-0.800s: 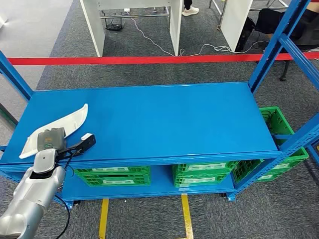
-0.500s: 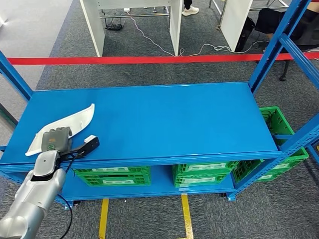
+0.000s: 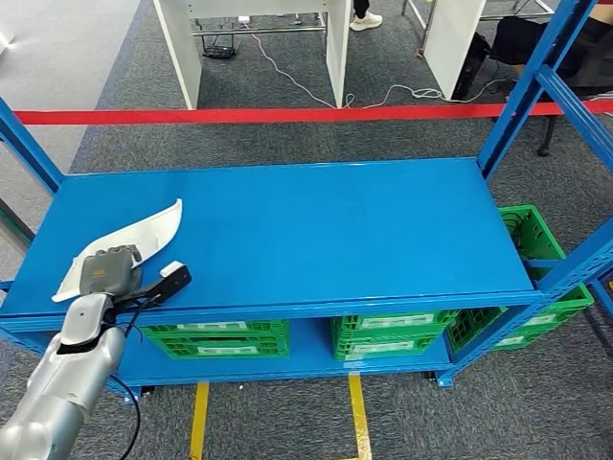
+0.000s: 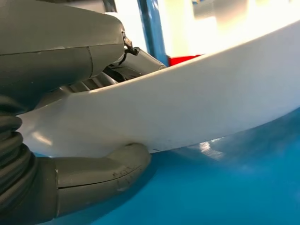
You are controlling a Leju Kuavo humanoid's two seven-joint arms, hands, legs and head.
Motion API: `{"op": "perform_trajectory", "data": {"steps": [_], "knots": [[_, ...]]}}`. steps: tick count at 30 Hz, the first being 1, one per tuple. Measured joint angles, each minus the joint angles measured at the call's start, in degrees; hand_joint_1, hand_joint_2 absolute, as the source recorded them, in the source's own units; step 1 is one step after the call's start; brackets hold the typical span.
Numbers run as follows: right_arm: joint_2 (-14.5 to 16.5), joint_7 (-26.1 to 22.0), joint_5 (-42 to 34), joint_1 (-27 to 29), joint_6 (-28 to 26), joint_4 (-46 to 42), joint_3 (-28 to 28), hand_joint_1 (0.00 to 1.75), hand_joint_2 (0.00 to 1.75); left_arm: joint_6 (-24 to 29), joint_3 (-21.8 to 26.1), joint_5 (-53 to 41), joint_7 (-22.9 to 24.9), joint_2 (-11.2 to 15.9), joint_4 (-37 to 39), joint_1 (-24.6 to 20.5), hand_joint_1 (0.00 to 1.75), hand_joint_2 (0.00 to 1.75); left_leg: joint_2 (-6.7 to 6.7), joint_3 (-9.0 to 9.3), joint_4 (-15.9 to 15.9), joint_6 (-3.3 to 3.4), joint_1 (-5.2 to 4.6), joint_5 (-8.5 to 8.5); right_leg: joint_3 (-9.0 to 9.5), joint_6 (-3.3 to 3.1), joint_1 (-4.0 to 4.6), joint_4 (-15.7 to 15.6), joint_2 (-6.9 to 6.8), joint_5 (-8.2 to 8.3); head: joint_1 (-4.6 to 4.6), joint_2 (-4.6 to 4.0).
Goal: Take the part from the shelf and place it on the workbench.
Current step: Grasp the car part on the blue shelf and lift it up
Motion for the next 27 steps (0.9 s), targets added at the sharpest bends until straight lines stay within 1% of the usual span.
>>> {"op": "perform_trajectory", "data": {"steps": [3, 6, 9, 11, 13, 14, 15, 16, 17, 18, 19, 20, 21, 22, 23, 24, 25, 26, 27], "knots": [[0.0, -0.2, 0.4, 0.0, -0.1, 0.0, -0.1, 0.00, 1.75, 0.7, 1.1, 14.7, -10.4, -0.4, -5.4, 3.9, 1.75, 1.75, 0.00, 0.00, 0.0, 0.00, -0.03, -0.03, 0.01, 0.00, -0.03, 0.0, 0.02, 0.00, 0.01, 0.00], [0.0, -0.5, 1.1, 0.0, -0.4, 0.0, -0.1, 0.00, 1.75, 1.0, 2.7, 29.3, -19.0, -1.1, -14.3, 10.7, 1.75, 1.75, 0.04, -0.01, 0.1, 0.08, -0.19, -0.14, 0.00, 0.04, -0.14, -0.1, 0.11, 0.00, 0.00, 0.00], [0.0, -0.6, 1.5, 0.0, -0.6, 0.1, -0.2, 0.00, 1.75, 0.8, 4.5, 39.9, -25.3, -1.9, -22.8, 17.4, 1.75, 1.75, 0.09, -0.07, 0.3, 0.26, -0.30, -0.26, -0.03, 0.09, -0.24, -0.1, 0.16, -0.01, -0.02, 0.00], [0.0, -0.6, 1.8, 0.0, -0.7, 0.1, -0.2, 0.00, 1.75, 0.9, 5.9, 44.6, -28.8, -2.3, -27.3, 20.9, 1.75, 1.75, 0.08, -0.25, 0.6, 0.39, -0.33, -0.34, -0.08, 0.21, -0.27, -0.1, 0.11, 0.02, -0.02, 0.00], [0.0, -0.7, 2.0, 0.0, -0.9, 0.2, -0.3, 0.00, 1.75, 1.2, 7.2, 48.3, -32.1, -2.9, -31.2, 23.8, 1.75, 1.75, 0.03, -0.47, 0.9, 0.60, -0.33, -0.21, -0.11, 0.59, -0.29, -0.1, 0.05, 0.31, -0.02, 0.00], [0.0, -0.8, 2.0, -0.1, -0.9, 0.2, -0.3, 0.00, 1.75, 1.2, 7.8, 50.1, -33.8, -3.4, -33.2, 25.0, 1.75, 1.75, 0.03, -0.57, 0.9, 0.84, -0.28, 0.02, -0.12, 0.87, -0.27, -0.1, 0.04, 0.51, -0.02, 0.00], [0.0, -1.0, 2.0, -0.1, -0.9, 0.2, -0.4, 0.00, 1.75, 1.2, 8.4, 52.0, -35.4, -4.0, -35.0, 26.1, 1.75, 1.75, 0.10, -0.64, 0.7, 1.16, -0.15, 0.39, -0.33, 1.09, -0.25, 0.0, 0.05, 0.24, -0.01, 0.00], [0.0, -1.0, 1.9, -0.1, -0.8, 0.3, -0.5, 0.00, 1.75, 1.2, 8.9, 53.6, -36.7, -4.7, -36.6, 26.9, 1.75, 1.75, 0.18, -0.80, 0.4, 1.52, 0.00, 0.76, -0.79, 1.17, -0.18, 0.9, 0.05, -0.82, 0.07, 0.00], [0.0, -1.1, 1.8, -0.1, -0.6, 0.3, -0.6, 0.00, 1.75, 1.2, 9.3, 54.9, -37.9, -5.3, -38.0, 27.8, 1.75, 1.75, 0.28, -1.05, 0.1, 1.89, 0.12, 1.15, -1.65, 1.20, -0.12, 2.9, 0.04, -2.63, 0.20, 0.00], [0.0, -1.2, 1.7, -0.1, -0.3, 0.4, -0.8, 0.00, 1.75, 1.3, 9.7, 56.0, -38.9, -5.9, -39.3, 28.6, 1.75, 1.75, 0.40, -1.38, 0.1, 2.14, 0.16, 1.45, -2.89, 1.14, -0.10, 6.2, 0.01, -5.08, 0.31, 0.00], [0.0, -1.3, 1.7, -0.1, 0.0, 0.5, -0.9, 0.00, 1.75, 1.4, 10.1, 57.0, -39.9, -6.4, -40.4, 29.4, 1.75, 1.75, 0.44, -1.80, 0.1, 2.29, 0.09, 1.69, -4.21, 1.12, -0.05, 10.2, -0.01, -7.49, 0.43, 0.00], [0.0, -1.5, 1.8, -0.1, 0.4, 0.5, -1.0, 0.00, 1.75, 1.4, 10.5, 58.1, -40.8, -7.0, -41.3, 30.2, 1.75, 1.75, 0.48, -2.25, 0.2, 2.33, 0.00, 1.90, -5.29, 1.13, -0.04, 13.8, -0.02, -9.25, 0.46, 0.00], [0.0, -1.7, 1.9, -0.1, 1.0, 0.6, -1.1, 0.00, 1.75, 1.3, 10.9, 59.2, -41.8, -7.6, -42.2, 30.9, 1.75, 1.75, 0.51, -2.70, 0.4, 2.30, -0.08, 2.10, -5.62, 1.13, -0.01, 15.9, -0.02, -9.99, 0.46, 0.00], [0.0, -2.1, 2.1, -0.1, 1.8, 0.6, -1.1, 0.00, 1.75, 1.1, 11.2, 60.5, -42.8, -8.1, -42.9, 31.5, 1.75, 1.75, 0.51, -3.16, 0.6, 2.23, -0.11, 2.26, -4.94, 1.08, 0.01, 15.9, -0.02, -9.67, 0.48, 0.00], [0.0, -2.4, 2.2, -0.1, 2.7, 0.7, -1.1, 0.00, 1.75, 0.8, 11.6, 61.9, -43.7, -8.7, -43.7, 32.1, 1.75, 1.75, 0.50, -3.58, 1.0, 2.13, -0.11, 2.38, -3.11, 0.98, 0.00, 13.6, -0.04, -8.36, 0.47, 0.00], [0.0, -2.6, 2.3, -0.2, 3.5, 0.7, -1.1, 0.00, 1.75, 0.4, 11.9, 63.3, -44.4, -9.2, -44.5, 32.7, 1.75, 1.75, 0.48, -3.94, 1.3, 2.00, -0.10, 2.45, -0.49, 0.84, 0.00, 9.5, -0.05, -6.78, 0.48, 0.00], [0.0, -2.6, 2.3, -0.3, 4.1, 0.8, -1.1, 0.00, 1.75, -0.3, 12.2, 64.7, -44.8, -9.7, -45.3, 33.2, 1.75, 1.75, 0.48, -4.28, 1.6, 1.80, -0.13, 2.54, 2.15, 0.69, 0.02, 5.4, -0.04, -5.86, 0.47, 0.00], [0.0, -2.4, 2.2, -0.5, 4.5, 0.9, -1.1, 0.00, 1.75, -1.1, 12.4, 66.2, -45.0, -10.1, -46.1, 33.6, 1.75, 1.75, 0.46, -4.57, 1.9, 1.51, -0.16, 2.70, 4.08, 0.53, 0.11, 2.2, 0.01, -5.17, 0.43, 0.00], [0.0, -2.0, 2.1, -0.6, 4.8, 1.0, -1.2, 0.00, 1.75, -2.2, 12.6, 67.9, -45.0, -10.4, -46.8, 34.0, 1.75, 1.75, 0.44, -4.81, 2.1, 1.12, -0.18, 2.93, 5.04, 0.40, 0.23, 0.5, 0.07, -5.04, 0.43, 0.00]]}}
